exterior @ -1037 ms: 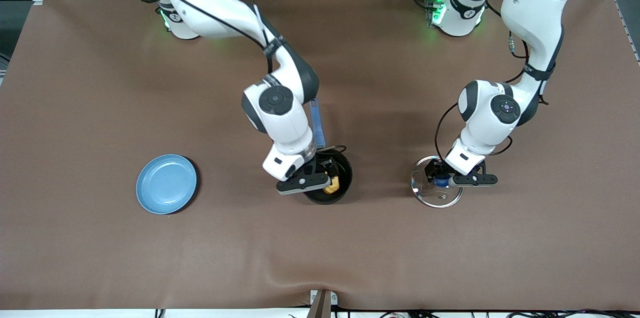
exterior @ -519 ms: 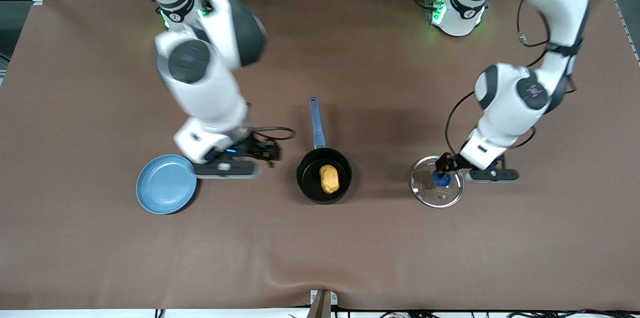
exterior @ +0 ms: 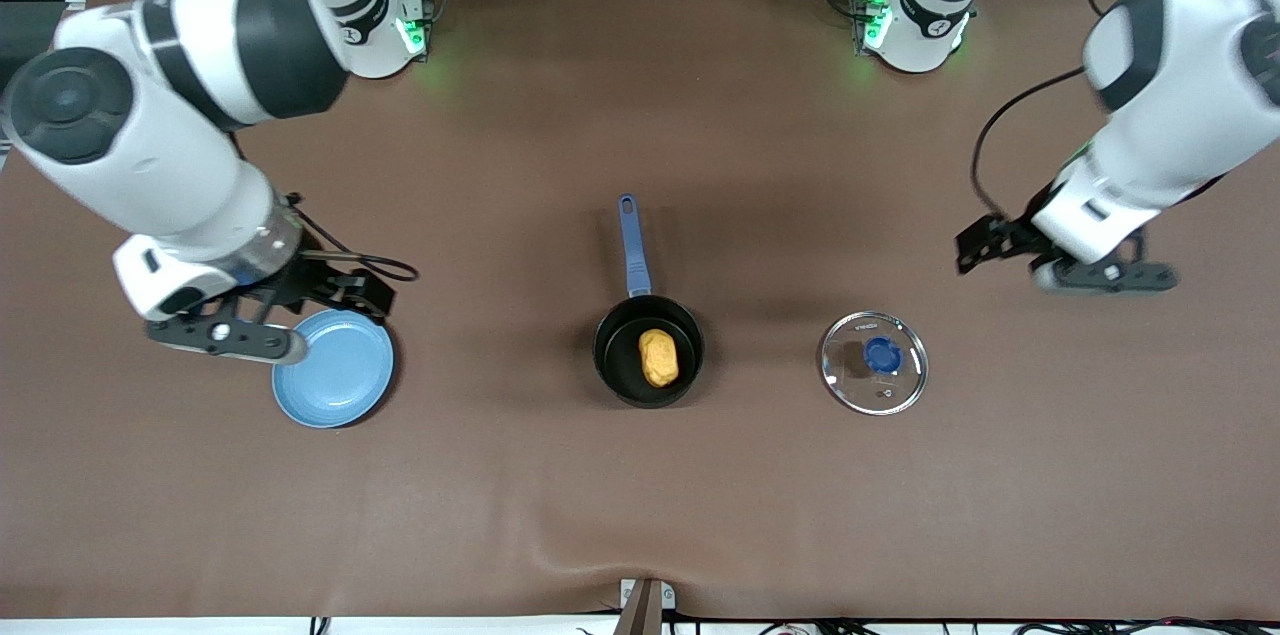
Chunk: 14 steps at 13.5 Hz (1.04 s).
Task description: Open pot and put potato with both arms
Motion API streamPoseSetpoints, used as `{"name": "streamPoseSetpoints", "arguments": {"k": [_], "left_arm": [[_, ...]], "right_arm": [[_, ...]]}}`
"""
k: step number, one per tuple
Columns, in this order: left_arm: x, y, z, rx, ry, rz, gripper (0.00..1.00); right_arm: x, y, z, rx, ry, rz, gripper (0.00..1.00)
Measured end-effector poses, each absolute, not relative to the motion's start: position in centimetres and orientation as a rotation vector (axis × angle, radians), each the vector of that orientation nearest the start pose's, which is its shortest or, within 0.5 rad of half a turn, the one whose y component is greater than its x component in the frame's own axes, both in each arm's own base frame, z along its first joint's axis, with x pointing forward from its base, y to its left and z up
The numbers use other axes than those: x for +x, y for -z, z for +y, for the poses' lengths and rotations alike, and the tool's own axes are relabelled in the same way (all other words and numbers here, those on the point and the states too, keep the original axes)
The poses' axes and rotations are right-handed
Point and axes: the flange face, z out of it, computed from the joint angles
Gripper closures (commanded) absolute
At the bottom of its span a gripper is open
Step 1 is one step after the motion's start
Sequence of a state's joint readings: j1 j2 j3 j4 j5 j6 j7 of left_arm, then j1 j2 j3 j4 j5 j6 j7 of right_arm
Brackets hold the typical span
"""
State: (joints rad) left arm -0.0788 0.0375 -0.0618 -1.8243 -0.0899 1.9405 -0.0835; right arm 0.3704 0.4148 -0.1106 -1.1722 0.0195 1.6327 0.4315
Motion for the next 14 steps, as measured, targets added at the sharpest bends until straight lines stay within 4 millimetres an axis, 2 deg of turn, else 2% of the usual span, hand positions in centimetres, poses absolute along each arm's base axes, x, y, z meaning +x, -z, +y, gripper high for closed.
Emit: {"name": "streamPoseSetpoints", "arguments": {"k": [2,4,5,8,12,14], "left_arm": [[57.4,-56.7,-7.7,-3.235,0.065,0.04,0.0],[57.0,-60.3,-6.5,-3.199,0.049,0.038,0.0],[56.9,-61.1,-6.1,-3.175,0.047,0.039,0.0],[56.7,-61.5,-5.9,-3.163,-0.003,0.039,0.0],[56.5,-63.9,-4.3,-3.164,-0.002,-0.004,0.0],[56.6,-64.5,-4.3,-3.165,0.013,-0.03,0.0]], "right_arm": [[64.8,-57.0,17.0,-3.139,0.071,0.245,0.0],[63.9,-57.5,14.2,-3.135,0.07,0.24,0.0],[63.4,-57.8,12.5,-3.129,0.086,0.248,0.0],[61.4,-58.3,7.2,-3.12,0.099,0.243,0.0],[59.0,-58.8,3.4,-3.118,0.084,0.207,0.0],[57.6,-59.0,2.2,-3.114,0.079,0.209,0.0]]}}
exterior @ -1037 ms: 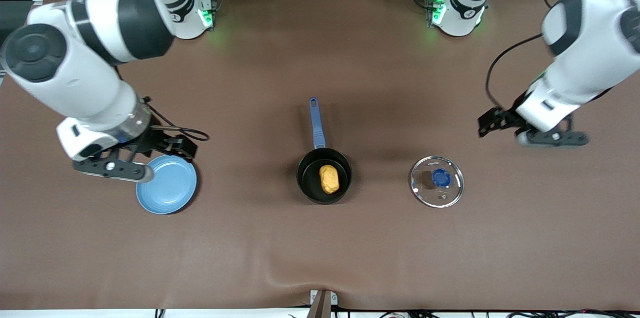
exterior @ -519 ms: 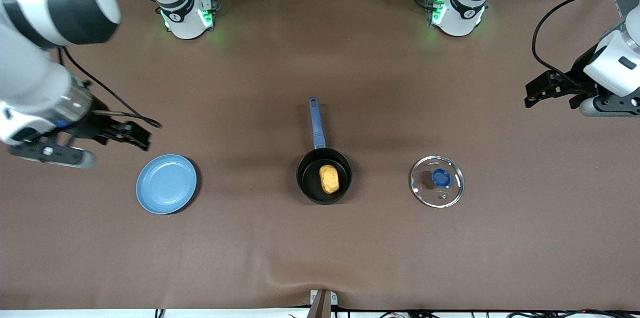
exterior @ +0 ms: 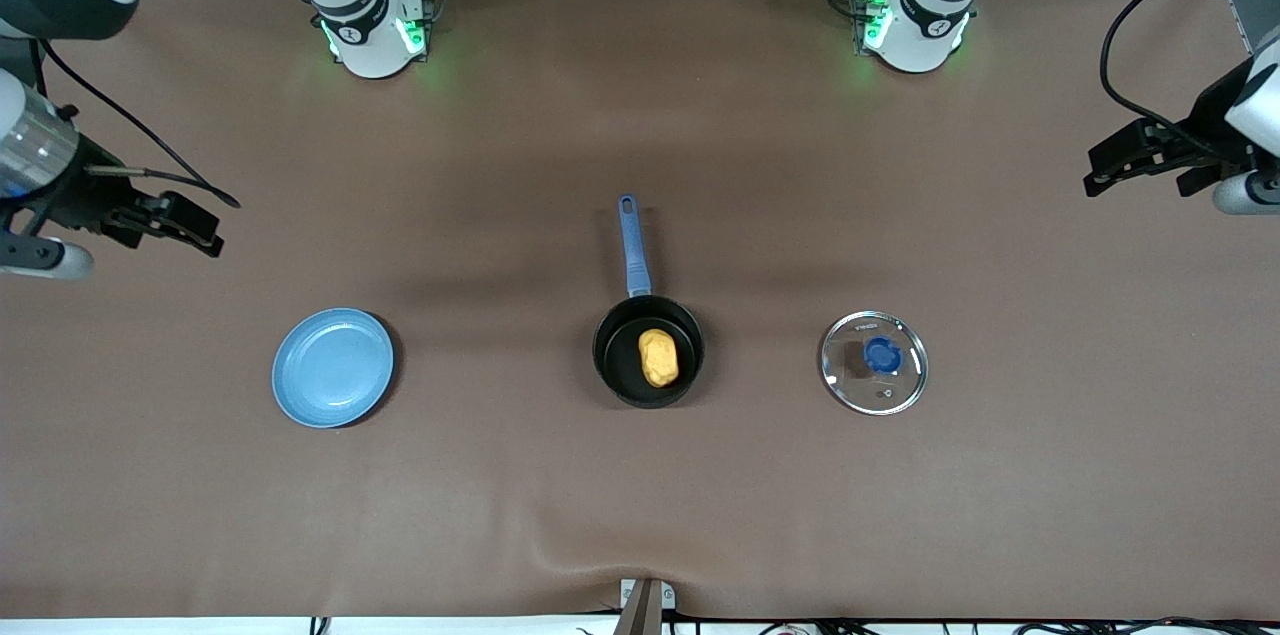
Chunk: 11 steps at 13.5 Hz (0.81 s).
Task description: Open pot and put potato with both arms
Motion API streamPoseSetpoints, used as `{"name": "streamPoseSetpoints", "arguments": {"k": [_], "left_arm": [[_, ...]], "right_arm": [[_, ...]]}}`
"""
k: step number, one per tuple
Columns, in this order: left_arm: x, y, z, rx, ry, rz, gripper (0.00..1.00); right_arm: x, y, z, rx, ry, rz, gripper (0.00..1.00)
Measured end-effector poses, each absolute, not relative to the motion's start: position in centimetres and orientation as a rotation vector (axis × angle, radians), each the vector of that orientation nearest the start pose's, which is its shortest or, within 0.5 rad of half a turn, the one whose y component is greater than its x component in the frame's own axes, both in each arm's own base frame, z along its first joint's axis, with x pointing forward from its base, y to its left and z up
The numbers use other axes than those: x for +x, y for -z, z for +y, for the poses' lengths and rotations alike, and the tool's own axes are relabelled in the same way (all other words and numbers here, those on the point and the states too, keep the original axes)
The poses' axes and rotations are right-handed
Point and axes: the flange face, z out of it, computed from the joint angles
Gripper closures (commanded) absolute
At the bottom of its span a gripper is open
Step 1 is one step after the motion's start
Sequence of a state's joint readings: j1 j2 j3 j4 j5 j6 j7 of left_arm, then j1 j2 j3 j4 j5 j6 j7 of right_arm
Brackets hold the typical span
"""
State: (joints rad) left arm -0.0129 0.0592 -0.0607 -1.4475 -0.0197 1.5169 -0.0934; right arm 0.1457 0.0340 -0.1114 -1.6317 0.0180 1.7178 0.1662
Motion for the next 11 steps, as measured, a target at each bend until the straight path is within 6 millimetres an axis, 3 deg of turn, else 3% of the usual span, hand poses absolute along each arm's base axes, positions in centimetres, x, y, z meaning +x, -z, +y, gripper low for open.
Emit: {"name": "streamPoseSetpoints", "arguments": {"k": [4,11], "left_arm": [[57.0,-64.6,-4.6,-3.167,0.023,-0.067,0.0],[56.0,-67.2,-4.5,-3.168,0.12,-0.073,0.0]], "right_arm": [[55.4,-60.0,1.8,-3.104,0.098,0.209,0.0],[55.2,-59.7,2.0,-3.105,0.1,0.194,0.0]]}}
